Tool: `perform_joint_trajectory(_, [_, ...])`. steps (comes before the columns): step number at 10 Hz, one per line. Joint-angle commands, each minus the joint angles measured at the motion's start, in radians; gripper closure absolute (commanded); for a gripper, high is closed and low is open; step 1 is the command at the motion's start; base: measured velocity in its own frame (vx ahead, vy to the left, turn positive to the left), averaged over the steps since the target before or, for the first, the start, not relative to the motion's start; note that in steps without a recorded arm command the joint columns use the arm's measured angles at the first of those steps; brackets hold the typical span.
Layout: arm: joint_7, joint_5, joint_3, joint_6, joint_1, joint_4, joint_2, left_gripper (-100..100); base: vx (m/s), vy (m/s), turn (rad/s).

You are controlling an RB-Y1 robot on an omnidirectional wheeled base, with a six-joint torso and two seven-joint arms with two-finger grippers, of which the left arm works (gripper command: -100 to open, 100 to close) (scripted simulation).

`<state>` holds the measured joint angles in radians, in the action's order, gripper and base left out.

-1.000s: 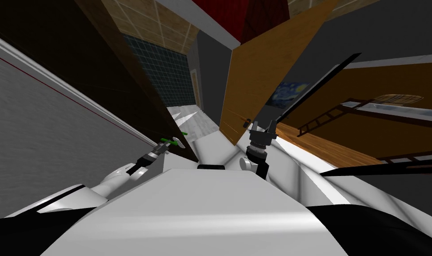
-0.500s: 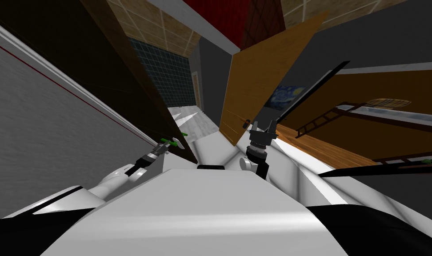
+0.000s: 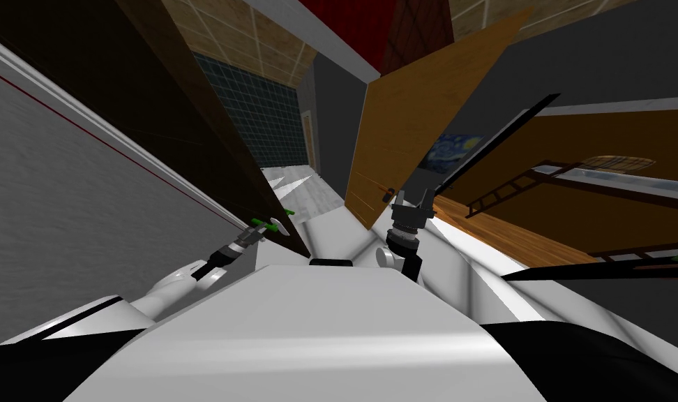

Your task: Pull the door open

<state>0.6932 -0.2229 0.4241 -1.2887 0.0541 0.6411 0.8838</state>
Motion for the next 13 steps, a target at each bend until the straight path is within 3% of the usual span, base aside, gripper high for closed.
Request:
perform_joint_trajectory(1, [0.005, 0.011, 0.015, -0.031, -0.006, -0.023, -0.012, 100, 0.009, 0.004, -0.001])
perform_joint_trajectory(6, [0.002, 0.022, 0.040, -0.106, 0.016, -0.029, -0.002, 100, 0.005, 0.008, 0.012])
perform_joint_trajectory(7, [0.002, 0.022, 0.040, -0.106, 0.016, -0.029, -0.002, 100, -0.001, 0.009, 0.001])
perform_joint_trajectory(13, [-0.001, 0.036, 0.068, -0.193, 0.045, -0.038, 0.015, 100, 0.000, 0.028, 0.016])
